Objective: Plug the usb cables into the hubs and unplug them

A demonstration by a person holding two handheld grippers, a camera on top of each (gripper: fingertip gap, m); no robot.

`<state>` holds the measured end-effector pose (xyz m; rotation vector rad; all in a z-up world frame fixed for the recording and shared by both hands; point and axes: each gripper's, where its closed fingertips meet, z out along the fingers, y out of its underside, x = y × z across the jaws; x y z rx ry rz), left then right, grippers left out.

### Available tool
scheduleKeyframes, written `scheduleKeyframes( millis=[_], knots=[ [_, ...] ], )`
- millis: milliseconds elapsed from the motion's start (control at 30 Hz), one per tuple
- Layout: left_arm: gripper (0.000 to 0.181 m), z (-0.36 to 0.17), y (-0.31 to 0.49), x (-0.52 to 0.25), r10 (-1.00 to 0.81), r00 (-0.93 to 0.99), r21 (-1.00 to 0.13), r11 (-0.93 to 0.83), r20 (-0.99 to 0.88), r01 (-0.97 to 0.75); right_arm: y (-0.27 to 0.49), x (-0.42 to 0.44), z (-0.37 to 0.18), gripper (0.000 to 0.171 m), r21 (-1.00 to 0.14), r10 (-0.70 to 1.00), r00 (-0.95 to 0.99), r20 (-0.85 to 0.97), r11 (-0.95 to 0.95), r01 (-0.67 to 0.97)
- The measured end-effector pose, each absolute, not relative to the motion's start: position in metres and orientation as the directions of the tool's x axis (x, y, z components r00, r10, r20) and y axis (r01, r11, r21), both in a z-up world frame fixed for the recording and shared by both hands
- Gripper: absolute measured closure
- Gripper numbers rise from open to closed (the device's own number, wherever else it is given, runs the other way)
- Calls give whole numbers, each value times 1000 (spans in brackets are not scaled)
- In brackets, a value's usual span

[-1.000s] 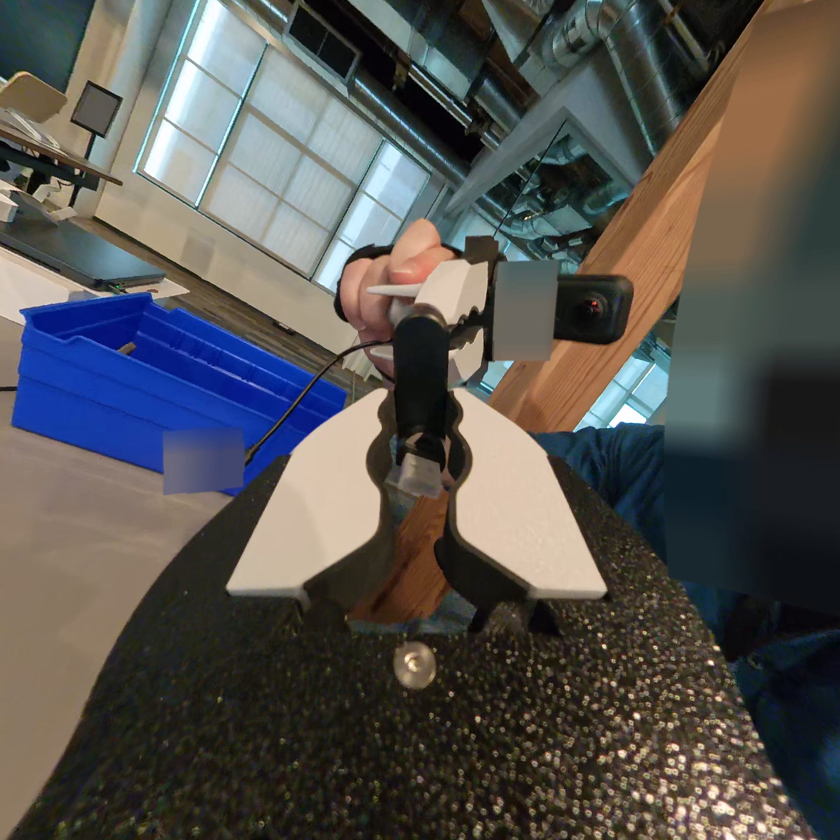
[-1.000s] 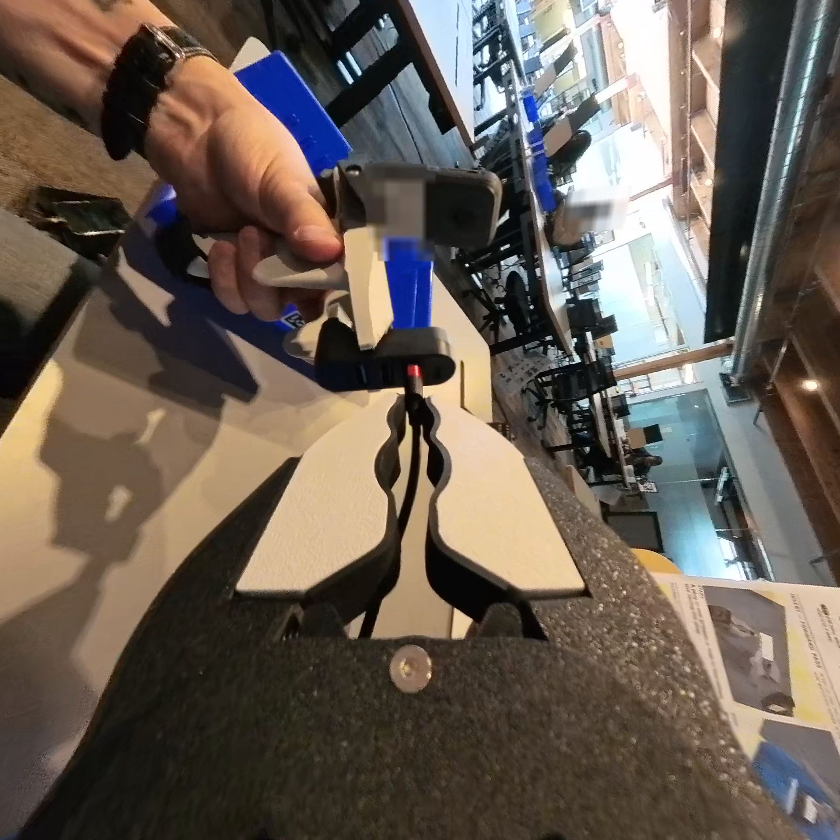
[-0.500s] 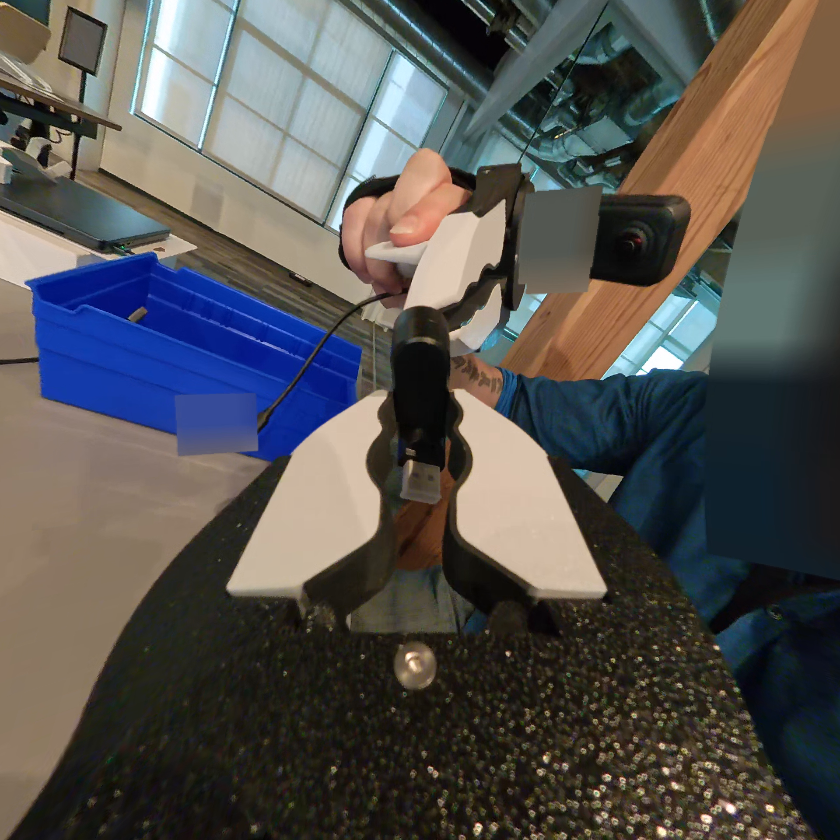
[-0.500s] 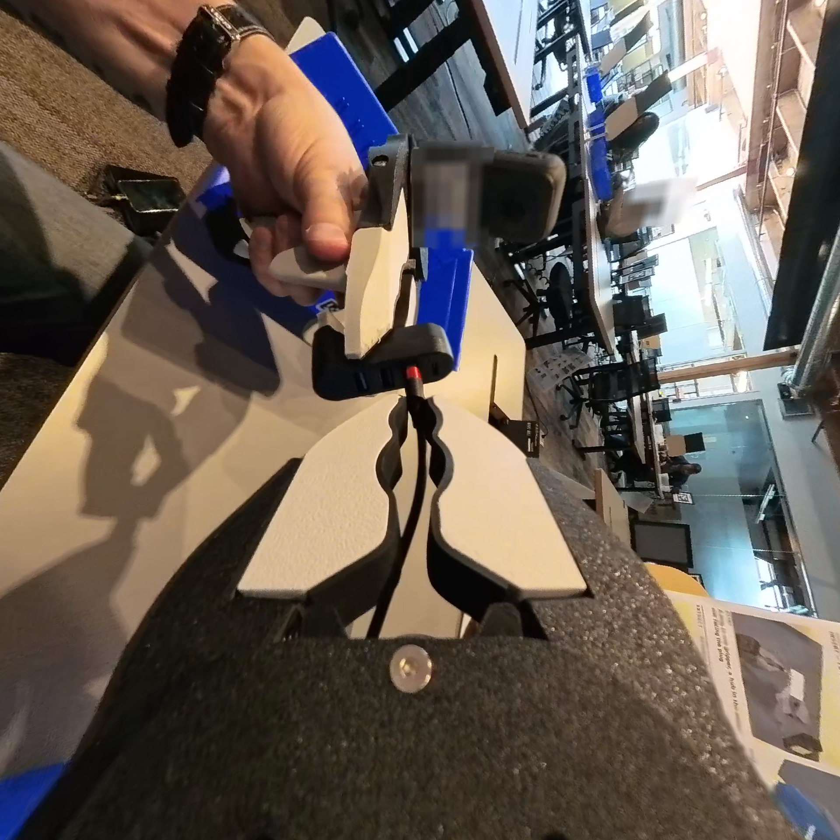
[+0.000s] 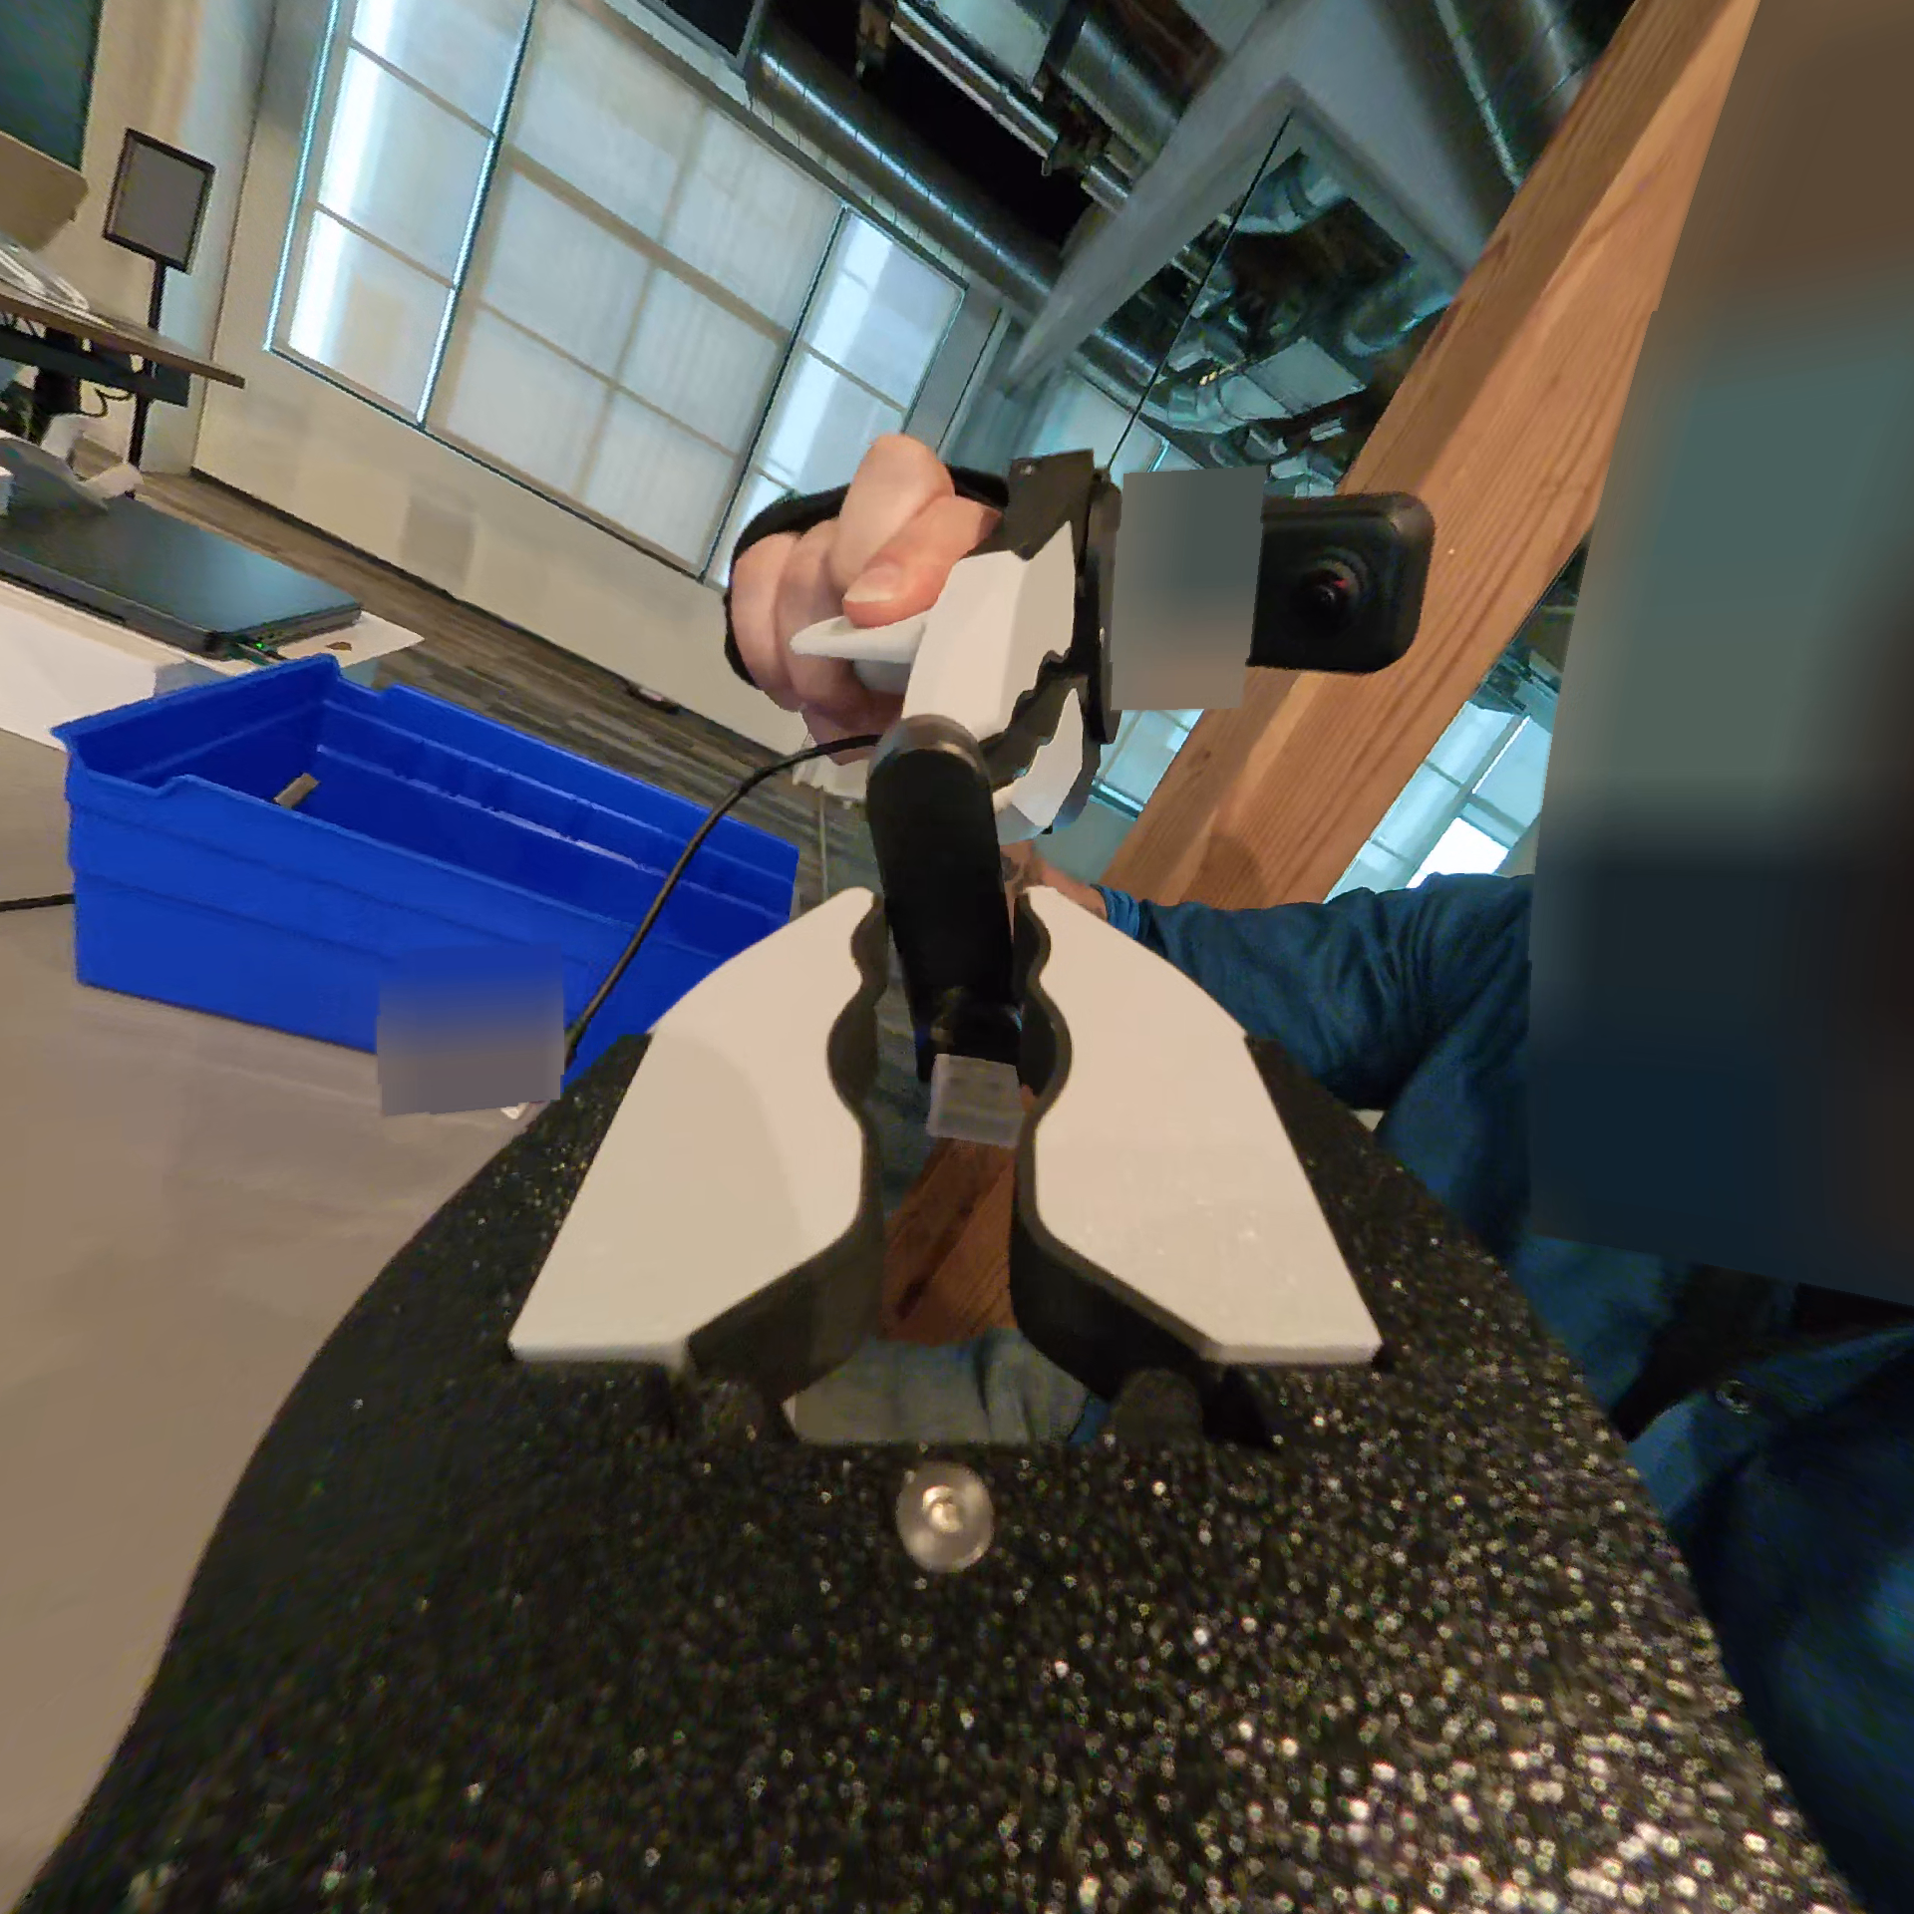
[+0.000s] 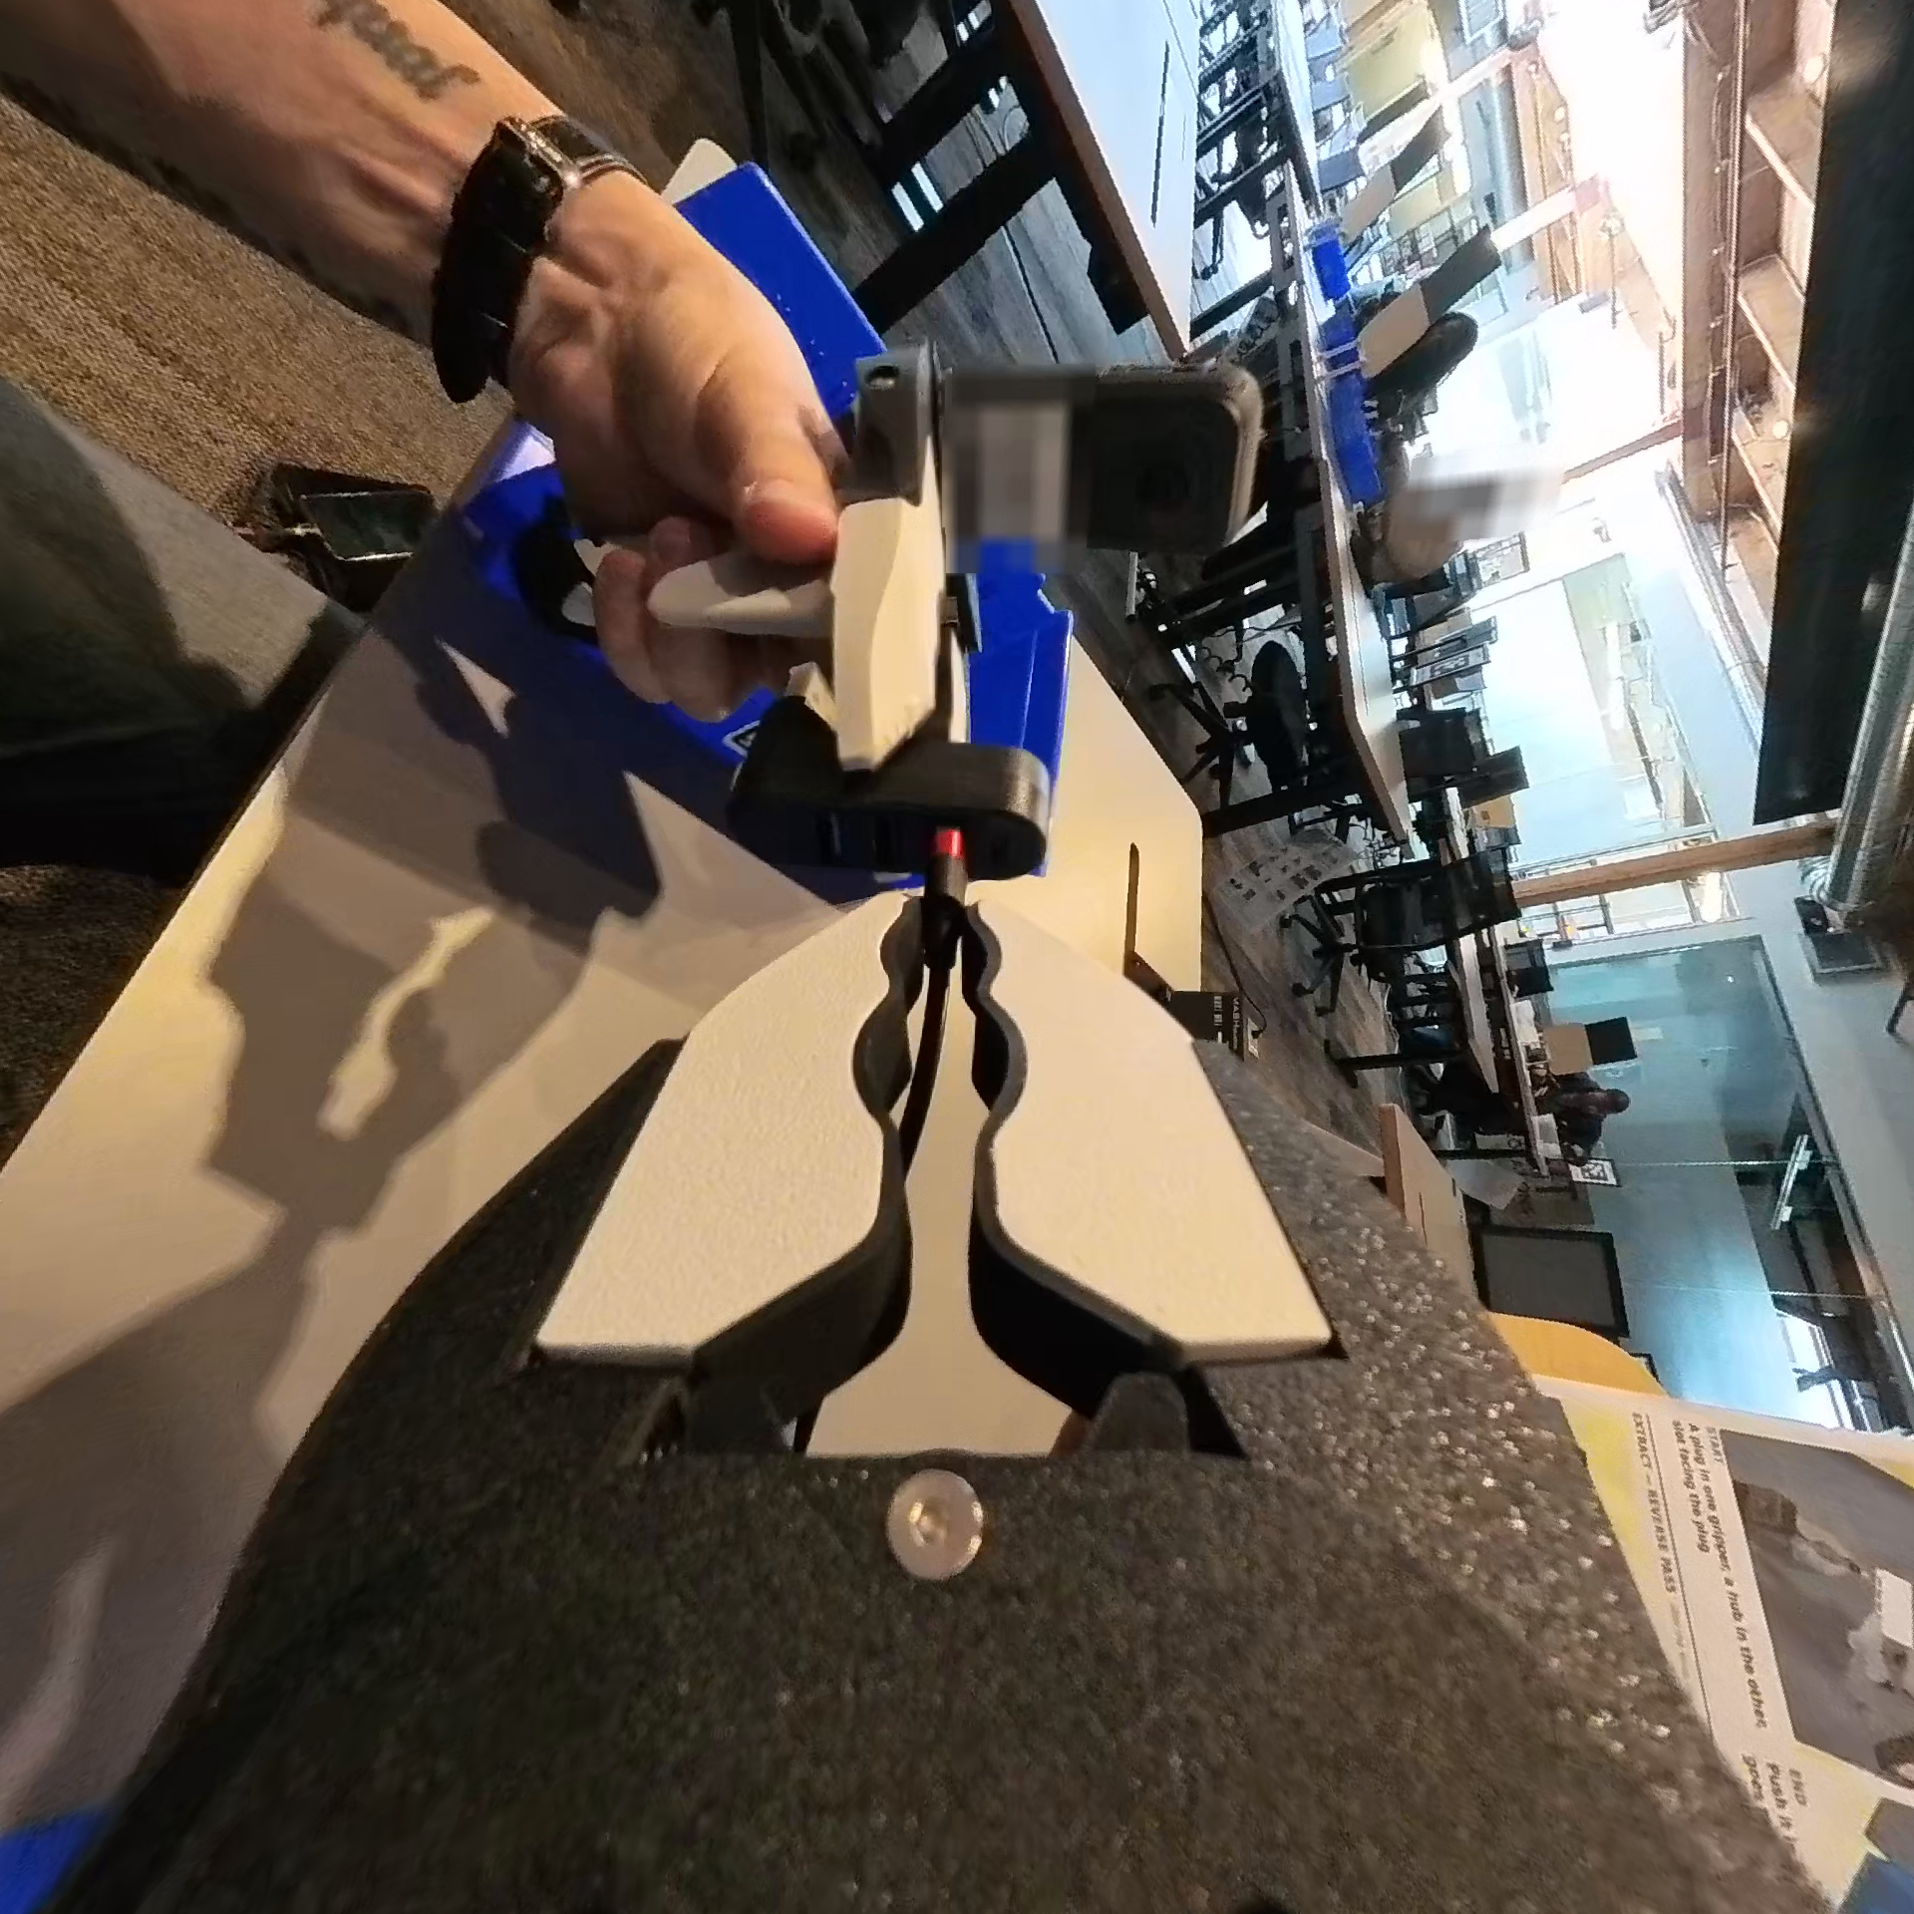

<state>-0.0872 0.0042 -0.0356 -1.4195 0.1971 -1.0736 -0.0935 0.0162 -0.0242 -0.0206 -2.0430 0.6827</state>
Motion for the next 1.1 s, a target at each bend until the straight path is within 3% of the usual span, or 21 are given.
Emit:
scheduleKeyframes(
  millis=[467, 600, 900, 1100],
  knots=[
    [161, -30, 7, -94, -689, 431, -743, -236, 583, 627, 16, -93, -26, 165, -399, 243, -485, 840, 883, -248],
    [161, -33, 7, -92, -692, 431, -754, -253, 578, 606, 15, -91, -27, 165, -406, 243, -500, 832, 880, -248],
    [160, -36, 0, -79, -681, 593, -892, -219, 430, 396, 9, -80, -27, 165, -342, 176, -472, 864, 893, -293],
    [161, -35, -5, -73, -738, 517, -880, -222, 433, 421, 4, -75, -24, 165, -290, 131, -442, 888, 903, -317]
  ],
)
